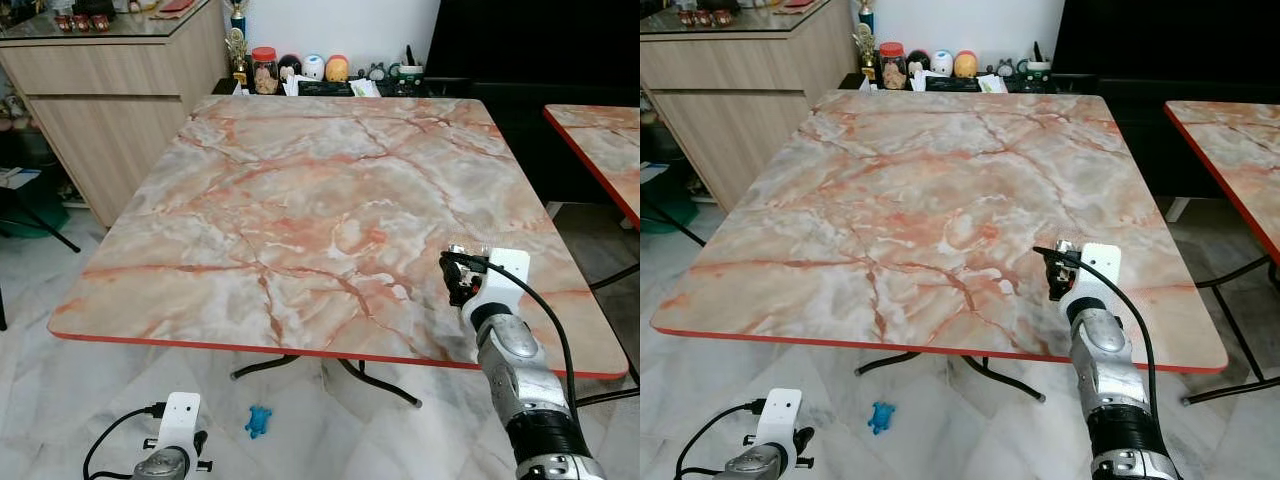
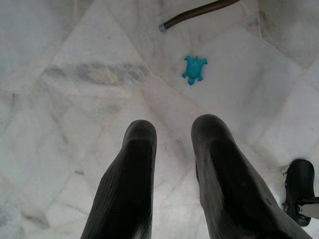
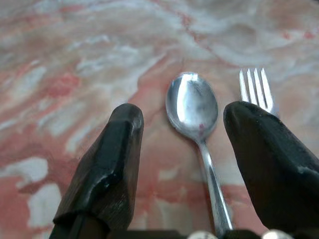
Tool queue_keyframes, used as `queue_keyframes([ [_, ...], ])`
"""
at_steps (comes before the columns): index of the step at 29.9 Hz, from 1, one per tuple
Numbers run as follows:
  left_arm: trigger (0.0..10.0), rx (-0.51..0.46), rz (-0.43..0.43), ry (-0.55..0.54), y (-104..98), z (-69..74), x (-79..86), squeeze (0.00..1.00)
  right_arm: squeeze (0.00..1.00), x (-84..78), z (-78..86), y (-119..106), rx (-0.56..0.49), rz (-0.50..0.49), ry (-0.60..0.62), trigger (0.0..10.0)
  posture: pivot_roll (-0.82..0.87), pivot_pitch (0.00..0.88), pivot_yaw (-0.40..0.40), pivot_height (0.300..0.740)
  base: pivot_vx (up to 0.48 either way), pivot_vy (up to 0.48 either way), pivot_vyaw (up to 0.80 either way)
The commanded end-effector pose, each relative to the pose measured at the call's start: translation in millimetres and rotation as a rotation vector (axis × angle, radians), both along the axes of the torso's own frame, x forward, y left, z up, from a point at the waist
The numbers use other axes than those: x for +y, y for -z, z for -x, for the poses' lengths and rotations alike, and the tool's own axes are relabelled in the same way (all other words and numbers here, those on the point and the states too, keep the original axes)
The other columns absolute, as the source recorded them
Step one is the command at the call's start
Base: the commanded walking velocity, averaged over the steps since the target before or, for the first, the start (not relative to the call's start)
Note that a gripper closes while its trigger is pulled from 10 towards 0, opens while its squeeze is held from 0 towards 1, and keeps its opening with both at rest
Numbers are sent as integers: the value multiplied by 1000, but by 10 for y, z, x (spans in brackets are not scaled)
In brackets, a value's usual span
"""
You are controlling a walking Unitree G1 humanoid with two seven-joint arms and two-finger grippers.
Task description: Setting the table
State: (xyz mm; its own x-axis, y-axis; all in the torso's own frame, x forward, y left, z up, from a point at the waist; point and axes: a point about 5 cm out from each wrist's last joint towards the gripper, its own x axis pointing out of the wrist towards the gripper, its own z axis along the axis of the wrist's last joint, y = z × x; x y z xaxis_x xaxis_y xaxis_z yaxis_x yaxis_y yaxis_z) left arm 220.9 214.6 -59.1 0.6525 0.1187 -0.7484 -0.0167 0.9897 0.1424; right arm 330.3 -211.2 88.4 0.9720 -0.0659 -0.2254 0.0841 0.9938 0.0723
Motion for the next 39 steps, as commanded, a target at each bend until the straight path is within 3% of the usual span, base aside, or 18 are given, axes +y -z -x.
queue_keyframes([
  [1,10000,20,-3,7,30,46,0,0,0,-16,15,68,45,-13,-2,10000,67,0,-2,740,0,0,0],
  [11,10000,21,-5,6,30,50,11,0,0,-24,-13,87,62,-36,9,10000,75,0,1,740,0,0,0],
  [22,10000,23,-12,13,28,49,15,0,0,-149,-4,92,61,-38,51,10000,74,0,2,740,0,0,0],
  [37,10000,25,-17,21,27,45,13,0,0,-145,38,202,108,-64,35,10000,75,0,2,740,0,0,0],
  [38,10000,25,-17,21,27,45,13,0,0,-143,39,205,108,-66,35,4706,76,0,1,740,0,0,0],
  [39,10000,25,-17,21,27,45,13,0,0,-142,38,207,109,-66,34,4706,76,0,1,740,0,0,0],
])
